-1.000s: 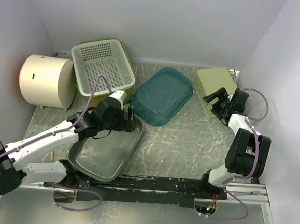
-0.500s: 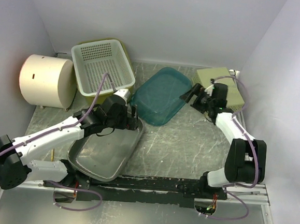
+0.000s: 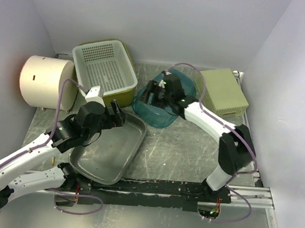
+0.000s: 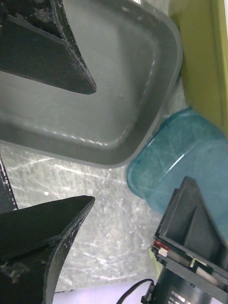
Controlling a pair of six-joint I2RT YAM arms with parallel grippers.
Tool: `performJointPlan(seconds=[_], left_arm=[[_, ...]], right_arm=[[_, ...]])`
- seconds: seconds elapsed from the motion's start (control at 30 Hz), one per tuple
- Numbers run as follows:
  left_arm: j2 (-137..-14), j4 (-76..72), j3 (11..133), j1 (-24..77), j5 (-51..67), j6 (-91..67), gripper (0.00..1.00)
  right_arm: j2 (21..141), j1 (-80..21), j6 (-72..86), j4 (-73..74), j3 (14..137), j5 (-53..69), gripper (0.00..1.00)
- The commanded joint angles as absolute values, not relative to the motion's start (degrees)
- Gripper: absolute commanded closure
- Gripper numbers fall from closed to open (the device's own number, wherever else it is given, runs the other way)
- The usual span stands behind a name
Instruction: Turn the large container upside down
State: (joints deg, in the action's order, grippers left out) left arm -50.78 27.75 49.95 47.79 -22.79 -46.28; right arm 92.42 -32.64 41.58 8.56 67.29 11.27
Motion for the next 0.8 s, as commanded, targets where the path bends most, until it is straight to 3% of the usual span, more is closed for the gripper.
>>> performJointPlan(seconds=[0.0,0.23,0.5,0.77], left_arm=[[-50.1,34.9,51.3,47.9,-31.7,-48.7,0.00],[-47.4,36.0,51.0,47.8,-33.4,-48.7,0.00],[-52.6,35.8,50.9,47.8,-26.0,-42.2,0.00],[-55.4,32.3,49.4,47.9,-20.4,-40.3,0.01]], right_arm=[[102.8,-37.7,44.5,13.2,77.6,9.5,0.32],[108.8,-38.3,49.4,14.1,76.5,4.0,0.33],[93.6,-23.2,43.9,11.0,61.2,1.5,0.32],[92.0,-32.5,42.9,15.8,67.9,-4.9,0.31]])
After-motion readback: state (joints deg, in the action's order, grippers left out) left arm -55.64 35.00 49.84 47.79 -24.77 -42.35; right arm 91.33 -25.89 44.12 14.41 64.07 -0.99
